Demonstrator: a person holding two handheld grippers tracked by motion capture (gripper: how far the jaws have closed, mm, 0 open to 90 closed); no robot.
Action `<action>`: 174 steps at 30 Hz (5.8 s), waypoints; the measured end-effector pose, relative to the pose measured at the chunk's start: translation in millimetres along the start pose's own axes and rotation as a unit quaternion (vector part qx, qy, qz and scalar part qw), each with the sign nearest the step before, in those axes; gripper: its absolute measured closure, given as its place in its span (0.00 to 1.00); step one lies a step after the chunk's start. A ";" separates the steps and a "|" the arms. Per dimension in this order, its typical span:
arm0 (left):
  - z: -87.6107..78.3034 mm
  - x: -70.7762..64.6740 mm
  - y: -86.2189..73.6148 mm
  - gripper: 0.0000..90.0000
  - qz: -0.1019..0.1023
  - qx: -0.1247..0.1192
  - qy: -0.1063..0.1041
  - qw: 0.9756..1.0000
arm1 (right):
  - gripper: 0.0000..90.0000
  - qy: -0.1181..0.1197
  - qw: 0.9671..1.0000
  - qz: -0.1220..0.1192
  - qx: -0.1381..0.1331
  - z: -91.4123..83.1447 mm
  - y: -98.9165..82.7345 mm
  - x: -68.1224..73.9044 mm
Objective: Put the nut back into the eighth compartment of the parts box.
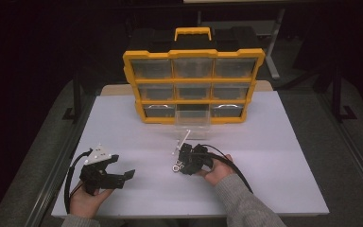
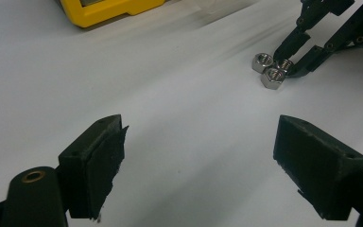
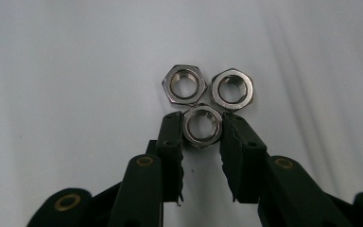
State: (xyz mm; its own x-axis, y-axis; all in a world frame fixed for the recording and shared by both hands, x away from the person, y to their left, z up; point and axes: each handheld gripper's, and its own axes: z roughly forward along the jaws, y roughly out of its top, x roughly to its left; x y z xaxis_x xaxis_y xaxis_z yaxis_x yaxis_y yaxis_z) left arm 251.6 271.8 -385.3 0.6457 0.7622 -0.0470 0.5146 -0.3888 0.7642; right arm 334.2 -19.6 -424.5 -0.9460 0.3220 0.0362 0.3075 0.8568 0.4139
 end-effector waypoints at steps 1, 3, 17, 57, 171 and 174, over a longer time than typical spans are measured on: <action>0.0 0.1 0.0 0.18 0.001 0.001 0.000 1.000 | 0.77 0.002 1.000 0.000 0.001 -0.1 0.0 -0.2; 0.1 0.4 -0.1 0.18 0.003 0.003 0.000 1.000 | 0.77 0.005 1.000 0.000 -0.001 0.0 -0.2 -1.8; -0.6 2.0 0.0 0.18 0.007 0.007 0.002 1.000 | 0.77 0.049 0.999 0.006 -0.019 -11.0 -3.0 -14.1; -4.9 3.8 1.4 0.18 0.004 0.000 0.003 1.000 | 0.77 0.003 0.996 0.024 -0.087 -135.6 36.5 -79.9; -7.4 5.6 0.0 0.19 0.001 -0.001 0.006 1.000 | 0.68 0.059 0.998 0.000 -0.038 -8.5 3.1 -4.2; -7.5 5.4 -0.2 0.19 -0.003 -0.003 0.006 1.000 | 0.68 0.052 0.998 -0.003 -0.028 -3.4 4.7 -1.9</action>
State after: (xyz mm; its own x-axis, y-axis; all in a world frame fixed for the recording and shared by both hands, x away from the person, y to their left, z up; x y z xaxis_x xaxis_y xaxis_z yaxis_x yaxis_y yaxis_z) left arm 250.7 279.9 -380.8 0.6358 0.7706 -0.0434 0.5153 -0.3819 0.7672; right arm 337.2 -17.5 -419.5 -0.9543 0.2708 0.1267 0.2982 0.8338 0.4646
